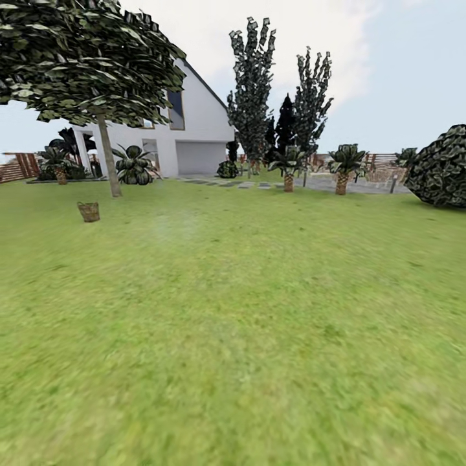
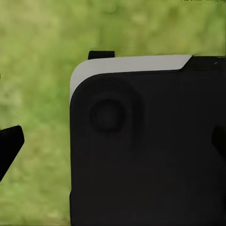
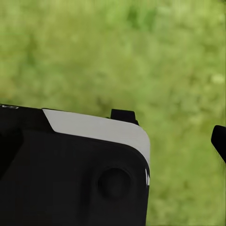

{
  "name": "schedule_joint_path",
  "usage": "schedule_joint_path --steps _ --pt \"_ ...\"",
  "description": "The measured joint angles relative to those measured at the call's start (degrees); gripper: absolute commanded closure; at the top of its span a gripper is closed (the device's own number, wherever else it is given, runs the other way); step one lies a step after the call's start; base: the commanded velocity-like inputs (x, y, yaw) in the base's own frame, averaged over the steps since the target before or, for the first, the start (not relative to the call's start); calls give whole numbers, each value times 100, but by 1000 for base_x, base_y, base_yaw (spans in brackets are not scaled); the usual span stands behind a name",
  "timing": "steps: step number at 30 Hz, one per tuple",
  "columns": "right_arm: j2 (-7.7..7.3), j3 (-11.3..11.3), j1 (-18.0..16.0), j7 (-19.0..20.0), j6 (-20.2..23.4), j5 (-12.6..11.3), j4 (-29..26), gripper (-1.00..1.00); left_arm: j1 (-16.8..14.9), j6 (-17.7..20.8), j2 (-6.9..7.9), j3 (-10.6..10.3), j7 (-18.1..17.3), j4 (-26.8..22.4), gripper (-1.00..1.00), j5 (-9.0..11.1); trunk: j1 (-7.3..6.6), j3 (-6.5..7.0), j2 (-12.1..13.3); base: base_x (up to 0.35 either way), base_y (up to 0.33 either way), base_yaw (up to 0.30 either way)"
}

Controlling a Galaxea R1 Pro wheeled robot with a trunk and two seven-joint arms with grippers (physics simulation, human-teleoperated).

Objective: Take the three Easter eggs out of the wicker basket on the lawn in the garden, then place them on the lawn next to a single tree (choose any tree) so that all three eggs are next to the same tree and none are left in the basket.

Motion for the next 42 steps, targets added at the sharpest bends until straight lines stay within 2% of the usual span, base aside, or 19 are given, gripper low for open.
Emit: schedule_joint_path --steps 13,26,32,34,42 --pt "-23 0 0 8 0 -1 -8 -100 0 0 0 2 0 -1 -100 0 0 41 0 0 0 118" --pt "-5 -2 -14 -5 6 -1 -9 -100 0 0 0 0 0 -1 -100 0 0 35 0 0 0 281" --pt "-6 -6 -25 -37 8 -15 -34 -100 0 0 0 0 0 -1 -100 0 0 1 0 0 0 128" --pt "-2 1 -25 -7 11 367 -35 -100 0 0 0 1 0 -1 -100 0 0 1 0 0 0 0" --pt "8 -9 -25 -28 9 421 -35 -100 0 0 0 1 0 -1 -100 0 0 -47 0 0 0 11"
